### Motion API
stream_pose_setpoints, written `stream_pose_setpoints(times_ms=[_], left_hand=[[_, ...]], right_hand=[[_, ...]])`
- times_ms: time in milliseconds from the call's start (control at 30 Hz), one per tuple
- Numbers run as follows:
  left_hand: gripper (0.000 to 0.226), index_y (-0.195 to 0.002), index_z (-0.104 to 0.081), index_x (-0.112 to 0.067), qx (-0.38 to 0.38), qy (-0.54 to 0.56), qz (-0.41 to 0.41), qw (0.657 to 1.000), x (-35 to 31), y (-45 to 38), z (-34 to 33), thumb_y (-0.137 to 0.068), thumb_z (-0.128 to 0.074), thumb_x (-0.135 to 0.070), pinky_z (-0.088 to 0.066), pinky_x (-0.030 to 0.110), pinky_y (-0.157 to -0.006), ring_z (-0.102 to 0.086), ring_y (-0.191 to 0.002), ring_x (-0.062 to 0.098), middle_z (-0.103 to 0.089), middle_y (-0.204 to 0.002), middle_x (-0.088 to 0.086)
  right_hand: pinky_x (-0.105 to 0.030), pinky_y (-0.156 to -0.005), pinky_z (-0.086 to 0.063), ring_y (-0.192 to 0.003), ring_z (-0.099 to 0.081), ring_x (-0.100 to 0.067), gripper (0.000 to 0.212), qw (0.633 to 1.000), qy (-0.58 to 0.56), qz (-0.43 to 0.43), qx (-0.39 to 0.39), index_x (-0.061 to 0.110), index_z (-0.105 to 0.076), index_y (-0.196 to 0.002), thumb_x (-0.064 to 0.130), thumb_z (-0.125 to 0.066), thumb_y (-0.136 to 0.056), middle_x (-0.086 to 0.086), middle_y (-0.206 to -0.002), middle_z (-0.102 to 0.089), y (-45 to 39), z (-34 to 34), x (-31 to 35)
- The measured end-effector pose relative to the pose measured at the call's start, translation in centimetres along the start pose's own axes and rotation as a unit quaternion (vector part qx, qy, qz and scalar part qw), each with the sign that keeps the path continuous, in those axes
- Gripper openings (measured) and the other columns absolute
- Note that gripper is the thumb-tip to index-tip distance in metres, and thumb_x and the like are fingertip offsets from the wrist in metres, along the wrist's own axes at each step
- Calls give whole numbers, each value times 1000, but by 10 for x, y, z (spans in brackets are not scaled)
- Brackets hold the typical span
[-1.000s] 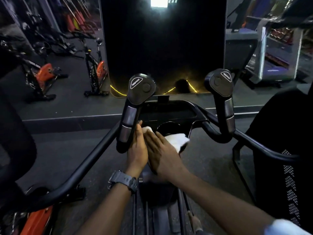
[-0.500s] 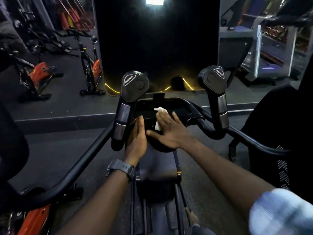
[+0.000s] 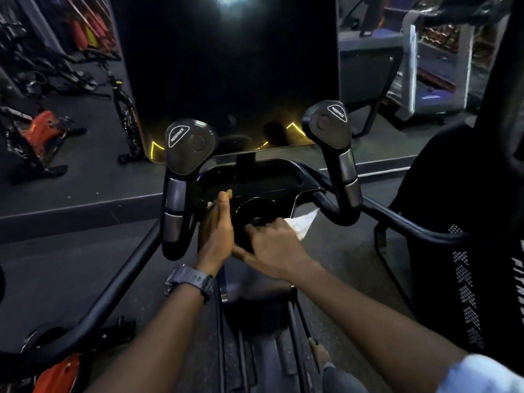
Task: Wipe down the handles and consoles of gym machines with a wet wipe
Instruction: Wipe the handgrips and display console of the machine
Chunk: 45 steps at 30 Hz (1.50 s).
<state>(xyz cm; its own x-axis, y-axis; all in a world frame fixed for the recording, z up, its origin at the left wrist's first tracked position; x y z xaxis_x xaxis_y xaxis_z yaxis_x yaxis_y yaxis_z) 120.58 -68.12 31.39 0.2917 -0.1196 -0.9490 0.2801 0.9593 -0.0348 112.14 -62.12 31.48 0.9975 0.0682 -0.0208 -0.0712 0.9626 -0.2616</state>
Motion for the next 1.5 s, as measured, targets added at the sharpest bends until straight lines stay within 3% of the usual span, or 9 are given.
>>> stream_pose_setpoints(times_ms=[133,300,533,667,767,900,1067,1200,1500], left_hand=[[85,-147,-49,-21,-2,22,-12,1000,1,-3,5,-92,-11,-73,-27,29,-116,-40,-141,8,-48,-153,-5],[90,-147,-49,-23,4,27,-12,1000,1,-1,1,-88,-10,-79,-27,28,-114,-41,-140,7,-48,-152,-7],[75,-140,-56,-24,-4,59,-2,998,8,-9,0,-97,-12,-67,-31,29,-113,-48,-131,4,-59,-138,-10],[79,-140,-56,-26,0,40,-7,999,11,-11,2,-92,-12,-71,-31,28,-111,-49,-130,3,-60,-136,-13],[77,-141,-55,-26,4,15,-13,1000,11,-9,-1,-94,-11,-68,-28,17,-103,-47,-130,0,-58,-138,-14],[76,-141,-56,-24,8,17,-16,1000,12,-10,-2,-95,-13,-67,-28,14,-103,-47,-129,-1,-58,-139,-12],[72,-139,-57,-24,1,7,-19,1000,13,-9,-3,-100,-11,-64,-25,12,-106,-46,-124,-8,-57,-140,-13],[90,-141,-56,-25,11,-20,-23,999,9,-5,-5,-86,-10,-79,-23,23,-114,-39,-138,0,-52,-145,-15],[93,-140,-57,-24,29,-35,-27,999,11,-3,-2,-81,-14,-82,-22,29,-122,-36,-141,-1,-52,-149,-9]], right_hand=[[-40,-99,-39,-107,-59,-25,55,994,-3,104,23,17,-66,-101,67,-45,-90,-4,-105,-67,14,6,-47],[-40,-108,-35,-115,-53,-24,79,998,-54,25,11,14,-57,-127,78,-38,-85,-4,-120,-62,31,10,-15],[-40,-111,-36,-134,-44,-26,61,983,-183,-21,-16,10,-36,-150,26,-47,-92,-8,-155,-37,17,5,18],[-38,-123,-11,-152,-2,-17,68,949,-272,-127,-97,16,-13,-158,50,-28,-102,-1,-166,-4,52,-11,-31],[-22,-117,5,-144,23,0,80,786,-532,-288,-124,27,12,-156,62,-31,-98,14,-160,26,41,-26,-41],[-38,-120,-24,-145,-29,-12,67,466,-766,-407,-176,31,-27,-154,64,-39,-96,6,-159,-31,27,-67,-78],[-43,-75,-56,-97,-66,-26,76,393,-806,-426,-126,53,-18,-149,80,-43,-83,8,-147,-42,49,-77,-24],[-54,-113,-33,-140,-39,-26,97,281,-839,-444,-145,43,-34,-148,95,-41,-67,0,-157,-35,44,-89,-37],[-54,-104,-45,-118,-59,-41,91,-70,-908,-378,-166,9,-55,-136,80,-49,-79,-23,-128,-62,28,-89,34]])
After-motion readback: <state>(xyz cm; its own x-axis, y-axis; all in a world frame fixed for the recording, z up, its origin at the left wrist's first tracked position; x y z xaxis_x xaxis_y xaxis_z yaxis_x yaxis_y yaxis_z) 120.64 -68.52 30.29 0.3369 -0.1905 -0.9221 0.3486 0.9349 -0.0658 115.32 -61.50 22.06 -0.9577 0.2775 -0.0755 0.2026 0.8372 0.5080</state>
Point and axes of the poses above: each hand's wrist, its own y-axis away from the middle knuckle, its own z-axis out of the back of the hand, x = y × z, the point moved 10 cm from there along -y, towards the middle knuckle
